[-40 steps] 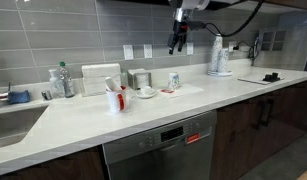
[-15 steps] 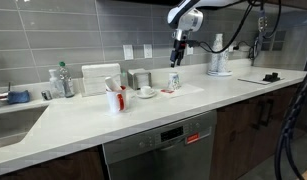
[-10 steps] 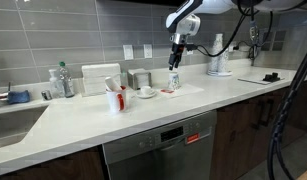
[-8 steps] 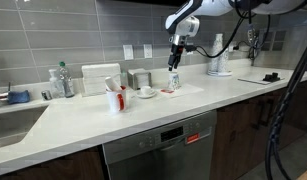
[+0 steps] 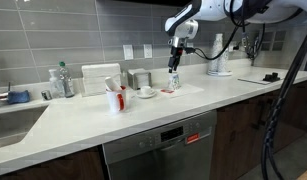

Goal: Place the cup directly onto the counter

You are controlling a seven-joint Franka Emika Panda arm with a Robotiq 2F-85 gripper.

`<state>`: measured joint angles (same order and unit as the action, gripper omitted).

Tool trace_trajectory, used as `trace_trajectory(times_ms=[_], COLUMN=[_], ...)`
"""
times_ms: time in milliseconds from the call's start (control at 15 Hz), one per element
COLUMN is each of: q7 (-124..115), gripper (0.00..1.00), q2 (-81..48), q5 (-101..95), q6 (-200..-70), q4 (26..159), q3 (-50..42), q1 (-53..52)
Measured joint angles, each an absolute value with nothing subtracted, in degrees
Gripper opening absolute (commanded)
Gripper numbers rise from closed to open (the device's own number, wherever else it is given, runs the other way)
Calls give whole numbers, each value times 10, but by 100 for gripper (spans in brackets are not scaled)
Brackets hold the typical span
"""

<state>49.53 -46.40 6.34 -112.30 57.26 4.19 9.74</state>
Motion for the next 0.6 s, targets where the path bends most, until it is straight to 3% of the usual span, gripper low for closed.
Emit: trace_trajectory(times_ms=[600], q7=[502], gripper=[100], q2=[-488], q5=[54], q6=[-1091], q4=[533], q3=[41], q1=[97])
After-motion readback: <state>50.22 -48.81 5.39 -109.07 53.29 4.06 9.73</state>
